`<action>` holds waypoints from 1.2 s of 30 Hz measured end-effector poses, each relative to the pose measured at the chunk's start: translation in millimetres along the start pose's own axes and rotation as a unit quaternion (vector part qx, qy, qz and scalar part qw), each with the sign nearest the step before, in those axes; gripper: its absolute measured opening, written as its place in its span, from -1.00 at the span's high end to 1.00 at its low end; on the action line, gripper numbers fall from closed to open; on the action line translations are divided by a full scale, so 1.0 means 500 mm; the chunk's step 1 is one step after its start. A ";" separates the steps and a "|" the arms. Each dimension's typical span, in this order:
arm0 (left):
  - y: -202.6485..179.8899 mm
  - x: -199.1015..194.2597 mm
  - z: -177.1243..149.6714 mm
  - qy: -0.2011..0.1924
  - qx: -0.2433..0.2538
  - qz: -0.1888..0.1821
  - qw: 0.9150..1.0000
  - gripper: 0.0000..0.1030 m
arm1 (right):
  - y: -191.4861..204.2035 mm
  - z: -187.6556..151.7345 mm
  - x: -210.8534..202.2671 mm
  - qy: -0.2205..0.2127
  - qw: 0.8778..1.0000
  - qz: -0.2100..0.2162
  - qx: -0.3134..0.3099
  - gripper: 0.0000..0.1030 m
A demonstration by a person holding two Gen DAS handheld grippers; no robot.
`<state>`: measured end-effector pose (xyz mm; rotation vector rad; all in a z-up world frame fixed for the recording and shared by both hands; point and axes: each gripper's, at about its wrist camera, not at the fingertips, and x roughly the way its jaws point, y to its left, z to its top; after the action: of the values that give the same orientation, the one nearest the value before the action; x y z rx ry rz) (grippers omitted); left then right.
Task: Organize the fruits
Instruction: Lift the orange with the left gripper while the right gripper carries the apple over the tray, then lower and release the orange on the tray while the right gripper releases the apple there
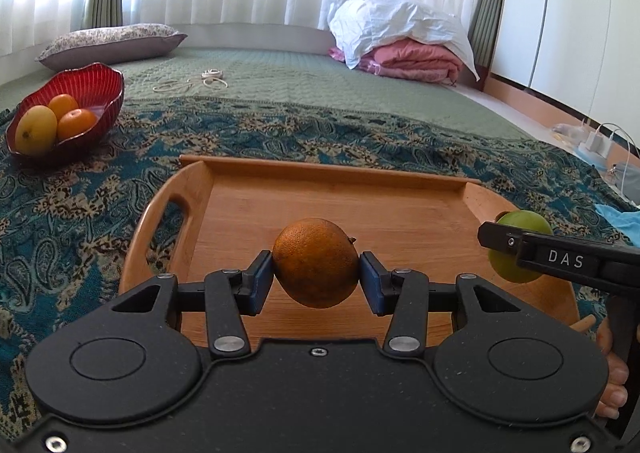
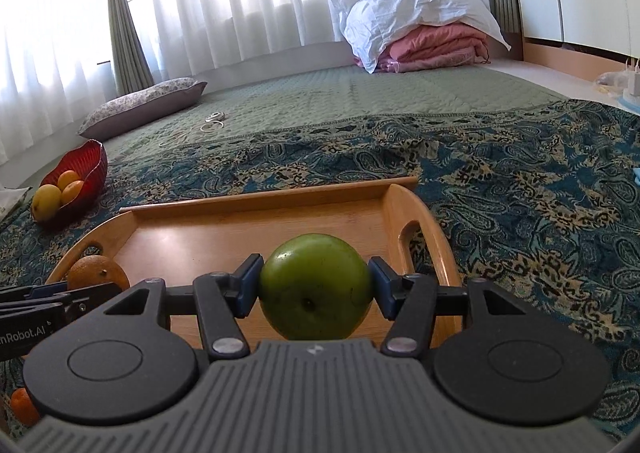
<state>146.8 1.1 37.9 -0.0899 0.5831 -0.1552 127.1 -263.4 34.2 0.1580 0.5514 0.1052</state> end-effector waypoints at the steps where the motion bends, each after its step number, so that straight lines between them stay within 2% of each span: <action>1: 0.001 0.004 -0.002 0.002 0.000 0.000 1.000 0.14 | 0.002 -0.001 0.003 0.003 1.000 -0.001 -0.002 -0.20; 15: -0.001 0.016 -0.017 0.010 0.002 -0.003 1.000 0.14 | 0.017 -0.009 0.027 0.028 0.999 -0.006 -0.017 -0.20; 36: -0.006 0.009 -0.020 0.008 0.009 -0.003 1.000 0.11 | 0.015 -0.009 0.026 0.028 1.000 -0.004 -0.012 -0.24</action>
<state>144.8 -3.2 27.6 -0.0722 0.5974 -0.1676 135.2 -253.6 24.9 0.1301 0.6062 0.1096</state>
